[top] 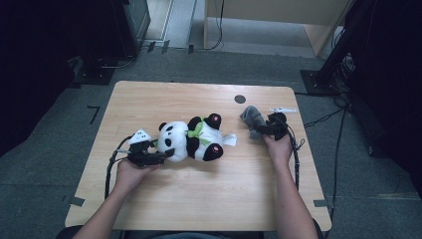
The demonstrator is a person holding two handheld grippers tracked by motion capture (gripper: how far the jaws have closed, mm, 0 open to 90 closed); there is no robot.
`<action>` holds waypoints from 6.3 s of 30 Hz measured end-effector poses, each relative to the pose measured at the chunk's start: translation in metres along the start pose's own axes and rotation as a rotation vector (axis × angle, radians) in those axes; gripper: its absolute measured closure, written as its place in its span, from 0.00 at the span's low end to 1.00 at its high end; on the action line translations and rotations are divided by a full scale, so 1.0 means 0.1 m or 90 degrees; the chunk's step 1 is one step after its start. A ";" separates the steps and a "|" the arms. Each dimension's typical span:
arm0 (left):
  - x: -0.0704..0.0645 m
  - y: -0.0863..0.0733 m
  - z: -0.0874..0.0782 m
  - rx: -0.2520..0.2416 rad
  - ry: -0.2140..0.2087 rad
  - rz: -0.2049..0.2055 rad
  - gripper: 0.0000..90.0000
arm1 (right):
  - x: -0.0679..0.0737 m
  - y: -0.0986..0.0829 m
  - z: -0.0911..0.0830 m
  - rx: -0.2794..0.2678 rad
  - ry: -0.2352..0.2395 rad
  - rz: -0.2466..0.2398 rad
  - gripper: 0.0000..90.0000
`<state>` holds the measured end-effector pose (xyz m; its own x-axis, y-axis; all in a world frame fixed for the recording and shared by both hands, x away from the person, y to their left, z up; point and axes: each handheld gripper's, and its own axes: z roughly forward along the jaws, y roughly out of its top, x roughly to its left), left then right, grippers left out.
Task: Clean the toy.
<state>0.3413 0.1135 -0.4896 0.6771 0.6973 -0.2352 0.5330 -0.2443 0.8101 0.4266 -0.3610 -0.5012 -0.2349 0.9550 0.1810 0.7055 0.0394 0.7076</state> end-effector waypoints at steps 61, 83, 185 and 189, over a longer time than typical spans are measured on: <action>0.01 0.10 -0.01 0.016 0.004 -0.022 0.45 | 1.23 -0.34 -0.88 -0.081 0.262 -0.217 0.45; 0.03 0.15 0.00 0.018 -0.001 -0.041 0.50 | 1.54 -0.52 -0.54 -0.043 0.299 -0.292 0.35; 0.01 0.35 -0.17 -0.056 -0.106 0.048 0.83 | 1.41 0.05 -0.82 -0.134 0.352 -0.124 0.60; 0.01 0.36 -0.19 -0.056 -0.113 0.044 0.84 | 1.41 0.04 -0.85 -0.159 0.352 -0.154 0.52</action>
<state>0.3518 0.1187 -0.4500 0.7931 0.5495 -0.2627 0.4418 -0.2220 0.8692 0.3395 -0.2510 -0.4151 -0.7239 0.6333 0.2737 0.4286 0.1019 0.8977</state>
